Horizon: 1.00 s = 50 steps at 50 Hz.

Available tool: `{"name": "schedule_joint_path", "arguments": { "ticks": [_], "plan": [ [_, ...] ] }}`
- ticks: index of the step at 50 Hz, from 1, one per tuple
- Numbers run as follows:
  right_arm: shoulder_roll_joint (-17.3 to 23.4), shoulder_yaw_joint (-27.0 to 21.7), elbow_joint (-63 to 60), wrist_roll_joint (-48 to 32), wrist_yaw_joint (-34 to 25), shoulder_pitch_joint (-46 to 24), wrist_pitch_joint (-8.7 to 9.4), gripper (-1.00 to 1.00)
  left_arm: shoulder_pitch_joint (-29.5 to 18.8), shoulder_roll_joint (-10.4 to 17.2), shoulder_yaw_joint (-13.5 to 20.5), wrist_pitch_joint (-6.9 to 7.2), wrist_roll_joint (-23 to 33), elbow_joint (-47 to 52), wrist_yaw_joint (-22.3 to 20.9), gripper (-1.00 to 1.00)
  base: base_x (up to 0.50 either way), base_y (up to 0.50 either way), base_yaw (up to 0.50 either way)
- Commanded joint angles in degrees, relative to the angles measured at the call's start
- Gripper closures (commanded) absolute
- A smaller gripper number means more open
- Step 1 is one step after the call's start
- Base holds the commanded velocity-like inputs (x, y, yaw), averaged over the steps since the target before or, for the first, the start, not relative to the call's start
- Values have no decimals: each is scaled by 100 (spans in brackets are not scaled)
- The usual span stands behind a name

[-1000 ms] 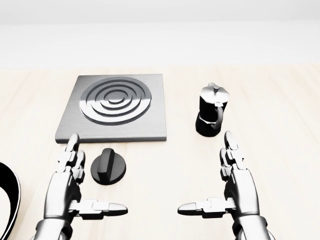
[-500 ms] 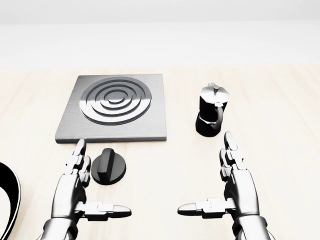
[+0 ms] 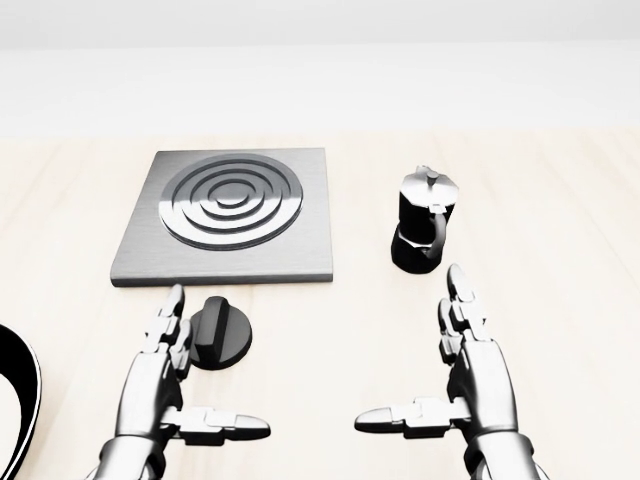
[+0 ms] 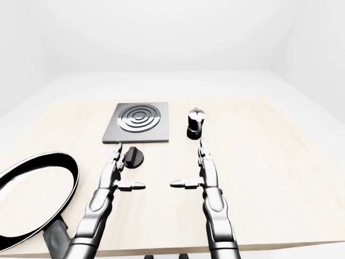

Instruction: Turn on the stove.

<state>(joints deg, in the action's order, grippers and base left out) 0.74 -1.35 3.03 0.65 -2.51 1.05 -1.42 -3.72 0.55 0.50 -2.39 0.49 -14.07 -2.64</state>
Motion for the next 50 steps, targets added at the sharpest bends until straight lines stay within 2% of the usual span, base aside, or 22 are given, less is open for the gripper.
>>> {"name": "schedule_joint_path", "arguments": {
  "ticks": [1,3,10,11,14,17,29,37,38,39,40,41,42,46,48,50],
  "plan": [
    [-5,11,-29,-3,-1,12,26,-100,-83,0,3,-129,13,-296,0,-100,0,0,0],
    [-2,2,24,0,-4,-4,-13,-100,-59,-13,-22,-83,28,-239,7,-100,0,0,0],
    [-5,8,-3,0,2,-4,20,-100,-125,-11,-18,-198,29,-458,-8,-100,0,0,0],
    [0,2,55,0,-3,-21,-21,-100,-146,-12,-18,-241,34,-531,-7,-100,0,0,0],
    [5,-6,68,5,-9,-22,-34,-100,-147,-26,-40,-259,46,-563,-9,-100,0,0,0],
    [1,0,31,6,-8,-15,6,-100,-178,-41,-70,-261,75,-685,-16,-100,0,0,0],
    [6,-9,116,10,-14,-42,-47,-100,-151,-94,-165,-261,143,-674,-40,-100,0,0,0],
    [3,0,50,7,-10,-21,9,-100,152,-214,-482,70,355,72,-107,-100,0,0,0],
    [1,-6,181,4,-13,-32,-109,-100,179,-227,-509,101,371,135,-111,-100,0,0,0],
    [-3,-26,653,-5,-19,-90,-358,-100,202,-237,-543,122,391,177,-122,-100,0,0,0],
    [-1,-30,796,-1,-19,-110,-358,-100,223,-247,-574,129,406,209,-134,-100,0,0,0],
    [9,0,187,9,-1,-44,-99,-100,281,-274,-667,182,463,307,-152,-100,0,0,0],
    [8,2,142,9,-1,-38,-60,-100,285,-276,-672,187,467,315,-153,-100,0,0,0],
    [3,7,57,3,-2,-28,18,-100,462,-328,-914,347,566,661,-236,-100,0,0,0],
    [2,6,46,4,-4,-25,30,-100,581,-349,-1033,500,539,957,-310,-100,0,0,0],
    [0,4,70,2,-3,-23,6,-100,642,-340,-1105,561,576,1111,-280,-100,0,0,0]
  ]
}}
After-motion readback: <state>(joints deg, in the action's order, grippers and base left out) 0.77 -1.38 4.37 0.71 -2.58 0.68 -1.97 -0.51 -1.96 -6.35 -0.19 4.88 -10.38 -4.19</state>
